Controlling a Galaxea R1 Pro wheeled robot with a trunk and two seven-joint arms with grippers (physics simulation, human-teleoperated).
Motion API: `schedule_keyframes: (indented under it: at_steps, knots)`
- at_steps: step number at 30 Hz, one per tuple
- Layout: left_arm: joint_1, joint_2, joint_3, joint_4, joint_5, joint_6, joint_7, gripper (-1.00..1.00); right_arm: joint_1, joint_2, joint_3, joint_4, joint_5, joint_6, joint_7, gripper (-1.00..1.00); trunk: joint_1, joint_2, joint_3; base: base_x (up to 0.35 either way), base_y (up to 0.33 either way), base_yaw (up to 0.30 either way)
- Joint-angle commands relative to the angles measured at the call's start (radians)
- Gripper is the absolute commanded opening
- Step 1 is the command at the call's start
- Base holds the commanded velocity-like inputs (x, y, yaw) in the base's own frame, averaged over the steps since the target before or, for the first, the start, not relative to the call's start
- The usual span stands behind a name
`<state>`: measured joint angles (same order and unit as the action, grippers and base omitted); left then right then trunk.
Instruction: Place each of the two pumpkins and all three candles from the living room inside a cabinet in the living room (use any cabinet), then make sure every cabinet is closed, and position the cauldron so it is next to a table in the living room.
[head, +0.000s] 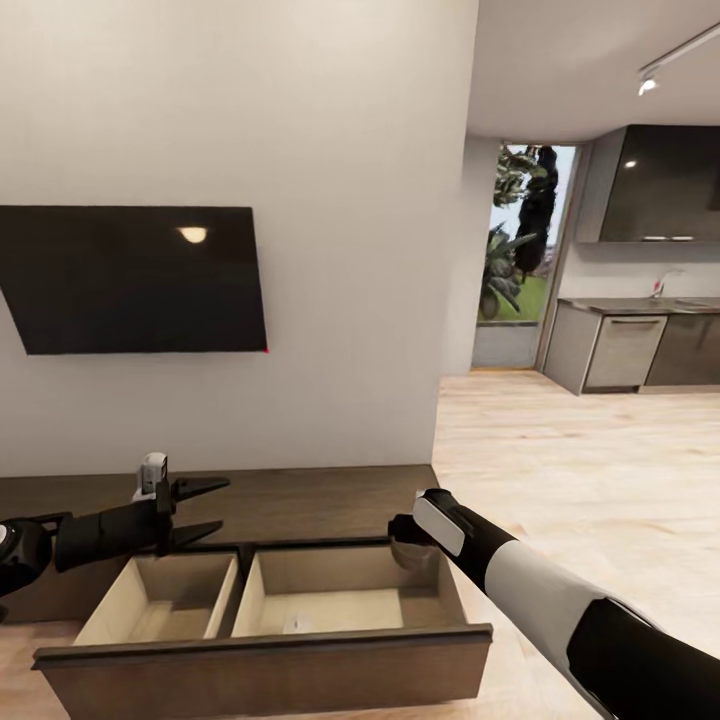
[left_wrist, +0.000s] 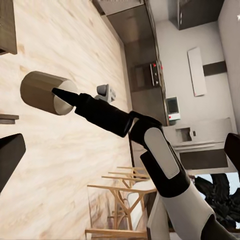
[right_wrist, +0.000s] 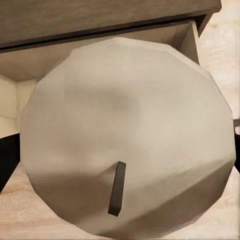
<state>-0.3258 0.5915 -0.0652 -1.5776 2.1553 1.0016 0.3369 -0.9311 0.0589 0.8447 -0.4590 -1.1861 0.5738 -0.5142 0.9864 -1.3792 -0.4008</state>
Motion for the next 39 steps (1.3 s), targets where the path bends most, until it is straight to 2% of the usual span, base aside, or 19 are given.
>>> schedule_keyframes:
  at_steps: [1,19,39]
  knots:
    - [-0.001,0.001,-0.001,0.000,0.011,0.000,0.009,1.00,-0.002,-0.001,0.007,-0.001,-0.009,0.006,-0.010,-1.00,0.000,-0.001,-0.001,0.130,0.000,0.000]
    - [-0.001,0.001,-0.001,0.004,0.012,0.000,0.008,1.00,-0.002,-0.002,0.007,-0.001,-0.009,0.011,-0.009,-1.00,0.000,-0.001,-0.001,0.023,0.000,0.000]
    - [-0.001,0.001,-0.001,0.007,0.012,0.000,0.009,1.00,-0.002,-0.004,0.009,-0.006,-0.005,-0.005,0.000,-1.00,0.077,-0.141,-0.064,0.000,0.000,0.000]
